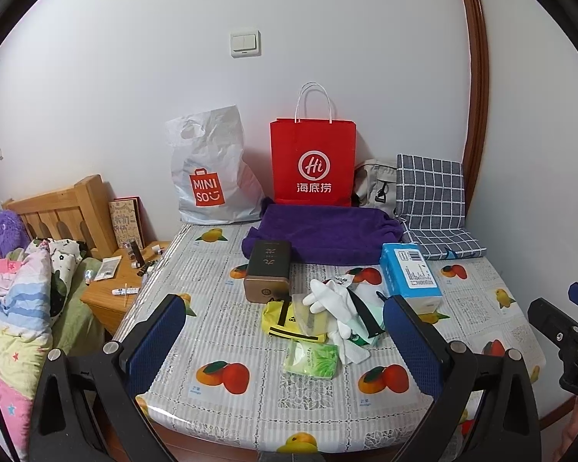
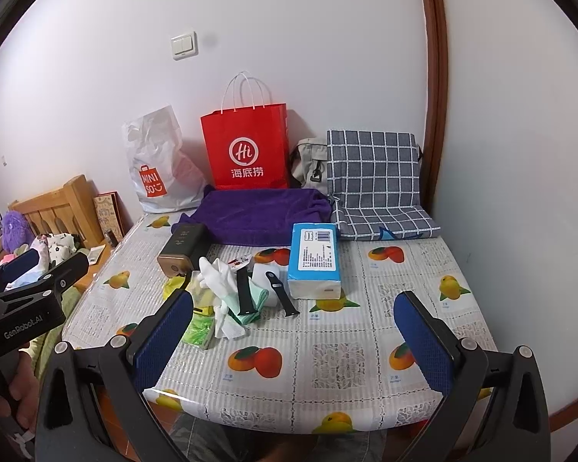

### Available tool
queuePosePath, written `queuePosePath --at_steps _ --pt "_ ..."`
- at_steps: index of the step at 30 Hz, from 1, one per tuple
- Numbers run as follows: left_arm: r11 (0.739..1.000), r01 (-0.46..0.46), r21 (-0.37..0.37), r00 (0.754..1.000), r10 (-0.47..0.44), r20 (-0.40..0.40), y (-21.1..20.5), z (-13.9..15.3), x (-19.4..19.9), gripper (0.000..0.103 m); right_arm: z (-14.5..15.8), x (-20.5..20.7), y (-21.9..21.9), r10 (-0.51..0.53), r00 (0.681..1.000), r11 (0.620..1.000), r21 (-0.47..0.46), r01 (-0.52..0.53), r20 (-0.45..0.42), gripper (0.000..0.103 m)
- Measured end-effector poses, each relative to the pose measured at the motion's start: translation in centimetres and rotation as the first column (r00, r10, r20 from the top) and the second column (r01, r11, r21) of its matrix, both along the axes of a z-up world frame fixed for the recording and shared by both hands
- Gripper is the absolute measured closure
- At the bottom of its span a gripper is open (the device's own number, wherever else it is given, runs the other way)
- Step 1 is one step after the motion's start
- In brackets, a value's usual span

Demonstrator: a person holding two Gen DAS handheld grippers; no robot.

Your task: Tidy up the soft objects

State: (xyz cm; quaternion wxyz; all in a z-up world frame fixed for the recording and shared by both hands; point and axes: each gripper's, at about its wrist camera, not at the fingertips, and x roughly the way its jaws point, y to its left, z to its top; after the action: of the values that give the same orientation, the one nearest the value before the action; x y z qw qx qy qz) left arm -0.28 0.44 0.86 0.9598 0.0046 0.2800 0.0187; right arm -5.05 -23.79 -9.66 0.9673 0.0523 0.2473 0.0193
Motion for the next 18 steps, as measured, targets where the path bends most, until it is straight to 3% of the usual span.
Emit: queuePosePath --at_steps 18 --pt "1.000 -0.002 0.000 1.000 0.002 0.001 -0.08 -0.01 -0.09 0.000 0.16 -0.50 -0.09 0.003 1.000 1.000 0.009 -0.003 0.011 0.001"
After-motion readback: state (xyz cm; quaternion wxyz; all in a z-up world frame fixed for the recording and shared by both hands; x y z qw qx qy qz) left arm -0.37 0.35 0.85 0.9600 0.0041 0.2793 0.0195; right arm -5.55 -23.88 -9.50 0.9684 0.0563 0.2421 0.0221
